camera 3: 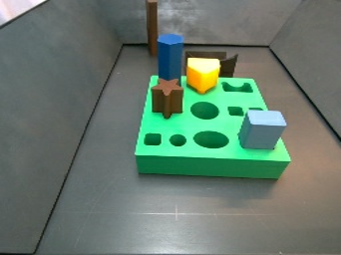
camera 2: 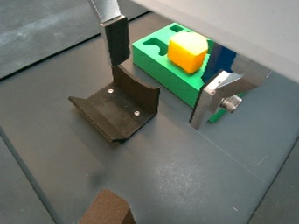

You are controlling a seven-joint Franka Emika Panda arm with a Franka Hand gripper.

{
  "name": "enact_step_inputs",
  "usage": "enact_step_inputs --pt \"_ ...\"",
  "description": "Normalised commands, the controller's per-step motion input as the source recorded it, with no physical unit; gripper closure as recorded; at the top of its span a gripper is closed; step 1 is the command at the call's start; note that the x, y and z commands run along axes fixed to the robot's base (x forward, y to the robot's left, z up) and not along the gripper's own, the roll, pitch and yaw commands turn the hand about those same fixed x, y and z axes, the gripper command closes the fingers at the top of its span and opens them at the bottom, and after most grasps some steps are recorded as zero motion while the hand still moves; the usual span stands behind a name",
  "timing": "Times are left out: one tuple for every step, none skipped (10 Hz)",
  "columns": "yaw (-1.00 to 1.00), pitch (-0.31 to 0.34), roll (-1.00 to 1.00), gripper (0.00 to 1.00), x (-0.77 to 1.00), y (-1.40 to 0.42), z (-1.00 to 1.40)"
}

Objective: Pick up the square-circle object. Move up. Rotate the square-circle object. Move to above the board. Insert the square-circle object.
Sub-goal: Pick up the square-circle object.

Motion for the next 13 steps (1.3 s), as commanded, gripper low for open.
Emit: enact_step_inputs --pt "0.0 0.0 0.0 0.0 -0.02 0.11 0.0" --pt "0.21 0.0 0.02 0.0 -0.05 0.43 0.0" --pt "0.26 -0.004 0.07 0.0 -0.26 0.72 -0.19" --pt "0.17 -0.043 0.12 0.0 -0.38 0.78 -0.28" --pt "0.09 -0.013 0.11 0.0 -0.36 0.83 -0.31" --pt "0.09 -0.024 0.1 0.0 -0.41 0.83 -0.35" --pt "0.09 -0.009 0.11 0.0 -0.25 0.77 -0.39" --pt "0.07 0.0 0.14 0.0 -0.08 0.7 -0.44" --pt "0.07 -0.026 0.16 0.0 -0.16 0.58 -0.52" --pt "0.05 -0.04 0.11 0.0 -0.13 0.42 -0.5" --pt "0.0 -0.001 0.0 0.0 -0.01 0.16 -0.31" --pt "0.0 0.0 -0.04 0.0 0.0 0.0 -0.01" --pt "0.0 -0.017 -0.03 0.0 0.0 0.0 0.0"
